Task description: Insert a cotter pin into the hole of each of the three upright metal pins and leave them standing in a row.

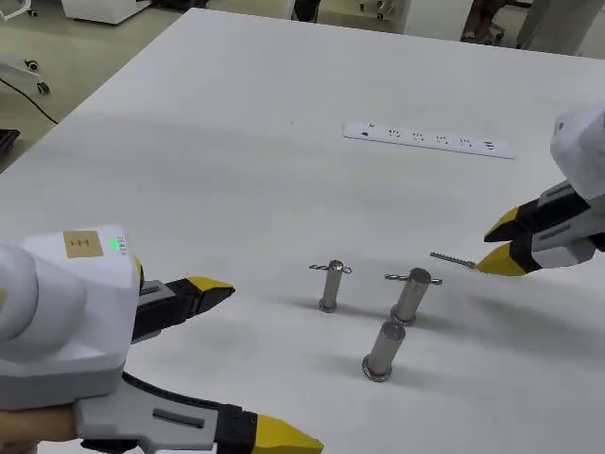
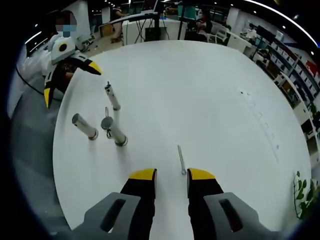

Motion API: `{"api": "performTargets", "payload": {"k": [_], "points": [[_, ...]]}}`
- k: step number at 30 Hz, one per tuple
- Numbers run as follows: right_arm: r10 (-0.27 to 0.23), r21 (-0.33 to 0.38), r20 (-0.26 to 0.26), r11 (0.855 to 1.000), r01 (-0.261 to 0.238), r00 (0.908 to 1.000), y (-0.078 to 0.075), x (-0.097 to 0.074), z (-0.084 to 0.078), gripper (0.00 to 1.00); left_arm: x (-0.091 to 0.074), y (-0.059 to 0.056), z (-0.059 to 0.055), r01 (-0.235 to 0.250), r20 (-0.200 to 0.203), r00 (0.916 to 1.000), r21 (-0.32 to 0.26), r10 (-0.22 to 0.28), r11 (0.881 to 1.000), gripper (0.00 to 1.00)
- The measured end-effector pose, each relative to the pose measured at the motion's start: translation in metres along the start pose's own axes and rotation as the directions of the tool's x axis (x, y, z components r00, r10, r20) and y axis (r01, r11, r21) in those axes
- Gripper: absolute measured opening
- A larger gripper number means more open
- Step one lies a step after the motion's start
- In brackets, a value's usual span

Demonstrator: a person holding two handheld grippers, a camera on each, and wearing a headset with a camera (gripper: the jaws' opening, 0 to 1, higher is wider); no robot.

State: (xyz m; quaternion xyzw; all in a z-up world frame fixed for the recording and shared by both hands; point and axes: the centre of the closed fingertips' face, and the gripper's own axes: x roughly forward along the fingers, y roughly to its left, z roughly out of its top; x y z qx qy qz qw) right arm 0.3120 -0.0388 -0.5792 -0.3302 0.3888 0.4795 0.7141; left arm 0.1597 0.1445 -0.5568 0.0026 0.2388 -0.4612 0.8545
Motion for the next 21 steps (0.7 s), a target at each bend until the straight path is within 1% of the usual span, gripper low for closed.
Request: {"api": "performTargets", "payload": {"k": [2, 5, 9, 11, 13, 16, 18, 20, 21], "points": [[0.004, 0.001, -0.014, 1.000, -0.004, 0.9999, -0.002, 0.005, -0.002, 0.18, 0.000, -0.001, 0.000, 0.006, 0.003, 1.0000, -0.003, -0.006, 1.000, 0.99], [0.010, 0.005, -0.032, 1.000, -0.010, 0.9994, -0.003, 0.011, -0.003, 0.16, 0.000, 0.000, -0.001, 0.008, -0.006, 0.9999, 0.005, -0.008, 1.000, 0.99], [0.020, -0.037, -0.075, 0.999, -0.023, 0.9970, -0.003, 0.019, -0.006, 0.12, 0.000, 0.003, -0.002, 0.006, -0.018, 0.9998, 0.012, -0.006, 1.000, 0.99], [0.020, -0.047, -0.087, 0.999, -0.024, 0.9960, -0.004, 0.022, -0.006, 0.11, -0.001, 0.003, -0.001, 0.006, -0.014, 0.9999, 0.012, -0.006, 1.000, 0.99], [0.034, -0.059, -0.103, 0.997, -0.040, 0.9941, -0.003, 0.025, -0.007, 0.10, -0.001, 0.002, -0.001, 0.014, -0.013, 0.9998, 0.010, -0.013, 1.000, 0.99], [0.031, -0.070, -0.126, 0.997, -0.040, 0.9916, -0.007, 0.028, -0.009, 0.10, -0.001, 0.000, -0.001, 0.022, -0.018, 0.9996, 0.016, -0.021, 1.000, 0.99], [0.037, -0.058, -0.128, 0.997, -0.045, 0.9911, -0.009, 0.029, -0.009, 0.11, 0.000, -0.001, -0.001, 0.024, -0.015, 0.9996, 0.012, -0.023, 1.000, 0.99], [0.045, -0.058, -0.129, 0.997, -0.053, 0.9906, -0.009, 0.030, -0.008, 0.11, 0.000, -0.001, 0.001, 0.025, -0.004, 0.9997, 0.003, -0.025, 1.000, 0.99], [0.046, -0.067, -0.141, 0.996, -0.056, 0.9889, -0.010, 0.030, -0.009, 0.10, 0.000, -0.001, 0.002, 0.026, -0.004, 0.9997, 0.003, -0.025, 1.000, 0.99]]}}
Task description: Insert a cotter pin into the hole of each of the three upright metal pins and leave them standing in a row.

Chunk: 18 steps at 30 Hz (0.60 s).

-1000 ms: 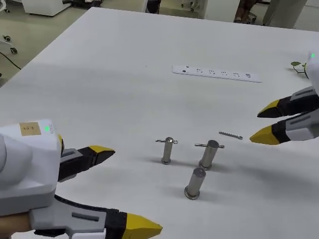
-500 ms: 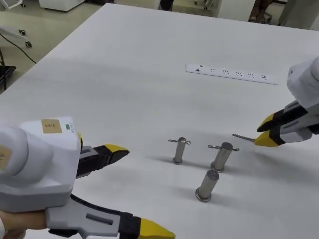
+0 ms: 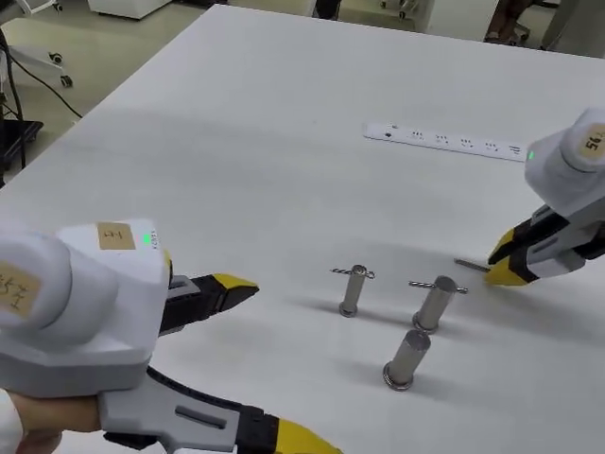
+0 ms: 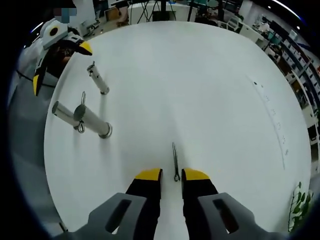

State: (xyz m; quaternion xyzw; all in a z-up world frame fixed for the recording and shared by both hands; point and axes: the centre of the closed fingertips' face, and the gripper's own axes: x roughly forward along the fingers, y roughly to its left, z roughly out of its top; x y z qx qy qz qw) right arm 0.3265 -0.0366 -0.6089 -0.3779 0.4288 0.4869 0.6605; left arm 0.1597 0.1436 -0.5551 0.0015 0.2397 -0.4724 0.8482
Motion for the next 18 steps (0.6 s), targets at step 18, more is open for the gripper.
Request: {"api": "performTargets", "payload": {"k": [18], "points": [[0.058, -0.032, -0.065, 0.998, -0.060, 0.9962, -0.0059, 0.0057, -0.0030, 0.03, -0.0010, 0.0047, -0.0038, -0.008, -0.014, 0.9999, -0.015, 0.008, 1.000, 0.96]]}}
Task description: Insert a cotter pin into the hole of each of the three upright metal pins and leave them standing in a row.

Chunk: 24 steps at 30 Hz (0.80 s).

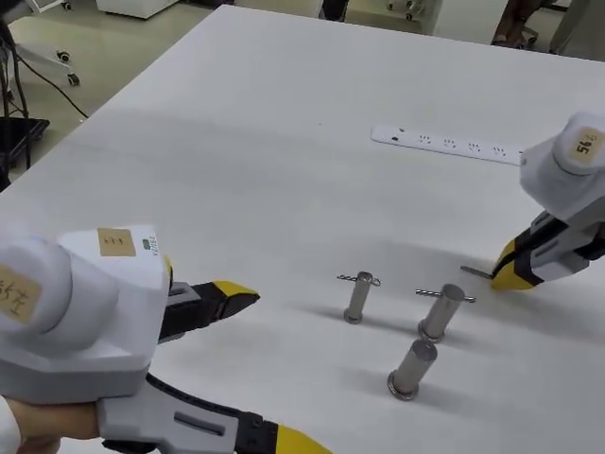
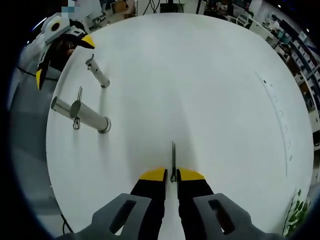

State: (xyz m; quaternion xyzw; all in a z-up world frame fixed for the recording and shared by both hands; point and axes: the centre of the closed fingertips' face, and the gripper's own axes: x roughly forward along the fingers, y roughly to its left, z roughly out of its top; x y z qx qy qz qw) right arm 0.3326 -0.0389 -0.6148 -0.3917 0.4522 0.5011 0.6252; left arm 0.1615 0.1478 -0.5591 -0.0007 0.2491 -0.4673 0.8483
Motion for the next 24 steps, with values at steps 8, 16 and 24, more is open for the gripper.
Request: {"api": "performTargets", "payload": {"k": [8, 16, 24], "points": [[0.005, -0.006, -0.025, 1.000, -0.005, 0.9997, 0.0017, 0.0006, -0.0002, 0.03, -0.0013, -0.0010, 0.0009, 0.008, 0.014, 0.9999, -0.019, -0.007, 1.000, 0.95], [0.013, -0.014, -0.039, 1.000, -0.014, 0.9992, 0.0037, 0.0007, 0.0012, 0.03, -0.0047, 0.0027, 0.0005, -0.010, 0.013, 0.9999, -0.018, 0.010, 1.000, 0.95], [-0.055, -0.018, -0.050, 0.998, 0.054, 0.9972, -0.0056, 0.0005, 0.0007, 0.00, -0.0061, 0.0025, -0.0016, -0.010, 0.010, 0.9999, -0.022, 0.011, 1.000, 0.95]]}}
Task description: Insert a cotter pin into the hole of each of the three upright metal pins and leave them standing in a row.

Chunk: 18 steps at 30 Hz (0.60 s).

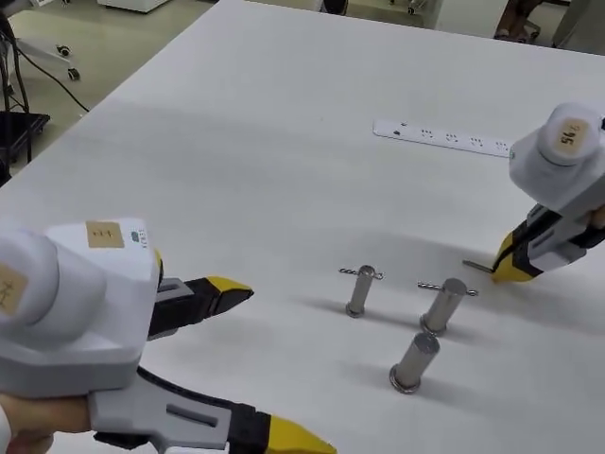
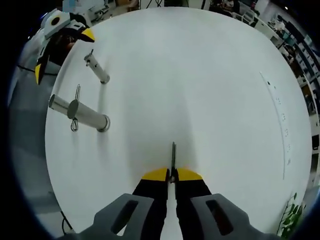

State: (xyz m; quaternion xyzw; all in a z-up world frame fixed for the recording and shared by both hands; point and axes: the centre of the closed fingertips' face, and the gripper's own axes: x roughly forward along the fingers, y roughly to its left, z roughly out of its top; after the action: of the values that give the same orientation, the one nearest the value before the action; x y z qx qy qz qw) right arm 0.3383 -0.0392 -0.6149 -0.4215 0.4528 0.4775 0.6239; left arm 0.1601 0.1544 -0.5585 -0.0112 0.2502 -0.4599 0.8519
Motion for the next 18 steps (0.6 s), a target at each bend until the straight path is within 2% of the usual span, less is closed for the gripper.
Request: {"api": "performTargets", "payload": {"k": [1, 3, 9, 12, 18], "points": [[0.039, -0.009, 0.001, 0.999, -0.039, 0.9993, 0.006, 0.000, 0.000, 0.00, 0.000, 0.000, 0.001, 0.002, 0.011, 0.9999, -0.011, -0.002, 1.000, 0.95], [0.035, 0.005, 0.006, 0.999, -0.035, 0.9994, 0.005, 0.001, -0.001, 0.00, -0.001, 0.001, 0.004, 0.001, 0.029, 0.9996, -0.037, 0.000, 0.999, 0.95], [0.035, -0.007, 0.022, 0.999, -0.034, 0.9992, 0.006, 0.001, 0.000, 0.00, -0.004, 0.004, 0.005, -0.017, 0.028, 0.9994, -0.024, 0.018, 1.000, 0.95], [0.052, 0.030, 0.028, 0.998, -0.052, 0.9983, 0.009, 0.000, -0.001, 0.00, -0.005, 0.004, 0.006, -0.021, 0.030, 0.9993, -0.020, 0.022, 1.000, 0.95], [0.017, 0.021, 0.049, 1.000, -0.018, 0.9987, 0.006, -0.013, -0.003, 0.00, -0.005, 0.004, 0.009, -0.024, 0.037, 0.9990, -0.007, 0.024, 1.000, 0.95]]}}
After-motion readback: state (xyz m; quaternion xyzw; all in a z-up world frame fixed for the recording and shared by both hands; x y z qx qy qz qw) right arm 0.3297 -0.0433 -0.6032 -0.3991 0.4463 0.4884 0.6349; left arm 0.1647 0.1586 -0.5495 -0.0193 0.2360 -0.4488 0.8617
